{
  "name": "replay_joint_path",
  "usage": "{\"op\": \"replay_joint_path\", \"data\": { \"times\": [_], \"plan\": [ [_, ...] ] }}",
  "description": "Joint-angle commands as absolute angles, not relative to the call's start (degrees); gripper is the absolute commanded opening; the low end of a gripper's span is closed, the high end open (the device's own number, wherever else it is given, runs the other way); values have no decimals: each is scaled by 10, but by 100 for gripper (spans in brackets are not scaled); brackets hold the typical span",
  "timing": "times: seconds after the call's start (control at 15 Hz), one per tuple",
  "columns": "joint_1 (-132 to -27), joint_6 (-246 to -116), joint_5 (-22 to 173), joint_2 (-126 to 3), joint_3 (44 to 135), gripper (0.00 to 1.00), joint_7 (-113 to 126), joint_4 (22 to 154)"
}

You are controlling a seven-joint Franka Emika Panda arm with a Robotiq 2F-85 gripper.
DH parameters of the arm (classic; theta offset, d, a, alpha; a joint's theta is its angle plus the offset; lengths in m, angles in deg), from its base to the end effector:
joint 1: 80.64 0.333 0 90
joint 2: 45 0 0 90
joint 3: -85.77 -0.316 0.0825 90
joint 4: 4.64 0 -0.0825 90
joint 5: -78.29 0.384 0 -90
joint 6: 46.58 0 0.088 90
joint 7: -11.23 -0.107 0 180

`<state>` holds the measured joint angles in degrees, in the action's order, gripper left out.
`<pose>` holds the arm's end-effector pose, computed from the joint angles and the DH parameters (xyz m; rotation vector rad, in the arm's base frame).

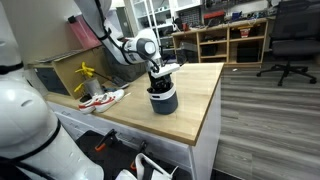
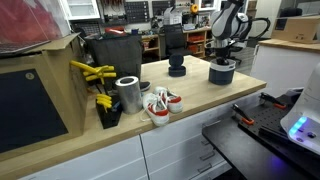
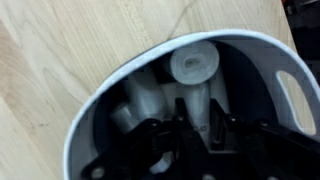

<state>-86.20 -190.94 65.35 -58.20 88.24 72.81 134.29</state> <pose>0.4730 -0.0654 0.2030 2.6201 1.6570 -0.2871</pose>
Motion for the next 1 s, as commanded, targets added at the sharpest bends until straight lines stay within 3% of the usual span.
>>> {"op": "replay_joint_path", "data": {
  "times": [0.0, 0.93],
  "plan": [
    [-871, -1896, 674, -560, 871, 7, 744, 1345],
    [-853, -1747, 692, -470, 876, 7, 736, 1298]
  ]
}}
